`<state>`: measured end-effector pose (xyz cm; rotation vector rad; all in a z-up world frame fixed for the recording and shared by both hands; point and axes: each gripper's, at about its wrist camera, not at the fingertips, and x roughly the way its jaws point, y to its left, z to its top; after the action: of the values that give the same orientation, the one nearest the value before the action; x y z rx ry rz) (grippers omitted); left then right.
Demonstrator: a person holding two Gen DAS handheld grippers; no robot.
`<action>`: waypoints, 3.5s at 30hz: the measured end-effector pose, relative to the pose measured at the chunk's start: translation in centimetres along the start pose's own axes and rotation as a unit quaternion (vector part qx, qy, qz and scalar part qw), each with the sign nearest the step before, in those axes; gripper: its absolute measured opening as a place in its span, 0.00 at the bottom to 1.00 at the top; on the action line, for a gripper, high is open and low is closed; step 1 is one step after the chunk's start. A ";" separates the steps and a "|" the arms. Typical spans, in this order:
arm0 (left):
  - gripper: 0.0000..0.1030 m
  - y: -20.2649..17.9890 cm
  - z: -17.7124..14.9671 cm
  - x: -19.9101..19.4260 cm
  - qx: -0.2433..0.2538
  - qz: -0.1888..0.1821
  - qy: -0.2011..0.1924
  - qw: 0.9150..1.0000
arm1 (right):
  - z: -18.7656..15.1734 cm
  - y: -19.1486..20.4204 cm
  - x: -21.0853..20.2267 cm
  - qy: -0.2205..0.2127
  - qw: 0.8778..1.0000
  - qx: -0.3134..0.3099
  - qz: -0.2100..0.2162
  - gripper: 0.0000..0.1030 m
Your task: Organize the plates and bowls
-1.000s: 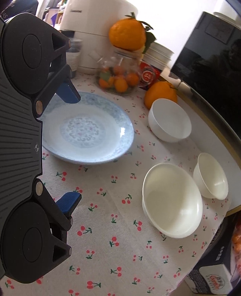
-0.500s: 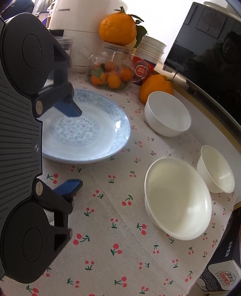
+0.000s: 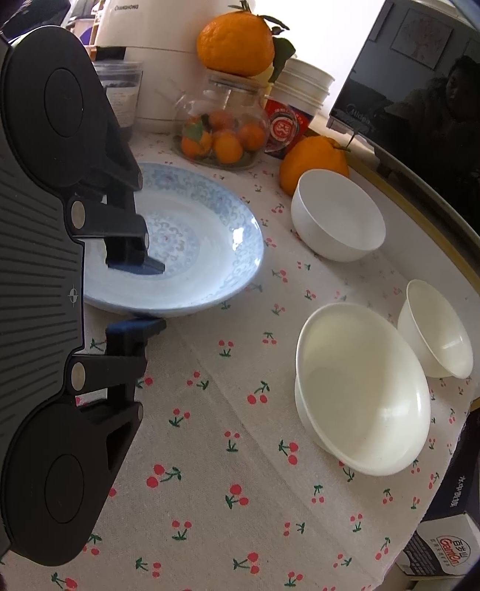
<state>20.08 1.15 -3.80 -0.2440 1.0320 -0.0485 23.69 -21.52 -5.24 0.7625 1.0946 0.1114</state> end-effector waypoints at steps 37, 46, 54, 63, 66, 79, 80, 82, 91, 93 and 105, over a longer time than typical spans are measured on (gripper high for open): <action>0.14 -0.9 -1.9 -1.4 0.069 -0.007 0.028 0.997 | -1.1 -0.4 -2.4 0.050 0.997 -0.005 -0.052 0.11; 0.24 -1.2 -1.9 -1.7 0.079 0.000 0.018 0.997 | -1.1 -0.4 -2.5 0.050 0.998 -0.007 -0.045 0.16; 0.88 -1.9 -2.1 -3.9 0.111 0.017 -0.025 0.993 | -0.8 0.1 -4.1 0.027 0.999 -0.018 -0.017 0.69; 0.99 -0.2 -3.1 -6.0 0.119 0.024 -0.044 0.992 | -1.9 0.4 -6.0 0.019 0.997 -0.079 -0.015 0.81; 0.99 0.5 -3.6 -6.9 0.116 0.020 -0.045 0.992 | -2.5 0.6 -6.8 0.018 0.995 -0.096 -0.005 0.83; 0.99 2.2 -6.8 -9.5 0.142 -0.003 -0.026 0.990 | -5.5 0.7 -8.6 0.026 0.988 -0.153 0.007 0.84; 0.99 2.4 -7.1 -9.6 0.147 -0.004 -0.026 0.989 | -5.6 0.6 -8.7 0.027 0.987 -0.156 0.008 0.84; 0.99 2.7 -7.7 -10.0 0.153 -0.006 -0.025 0.988 | -5.9 0.7 -8.8 0.030 0.986 -0.162 0.009 0.84; 0.99 4.0 -10.7 -11.4 0.170 -0.035 -0.008 0.985 | -8.5 1.7 -8.6 0.053 0.969 -0.240 0.008 0.84; 0.99 4.4 -11.2 -11.6 0.167 -0.048 -0.002 0.985 | -9.1 1.6 -8.3 0.065 0.968 -0.243 0.008 0.84; 0.59 6.7 -12.2 -9.8 0.056 -0.139 0.075 0.986 | -12.9 2.1 -6.8 0.142 0.955 -0.257 0.038 0.84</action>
<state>4.09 6.96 -2.94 -0.2849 1.1354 -0.3817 10.33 -16.45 -1.86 0.3213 1.2365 0.5643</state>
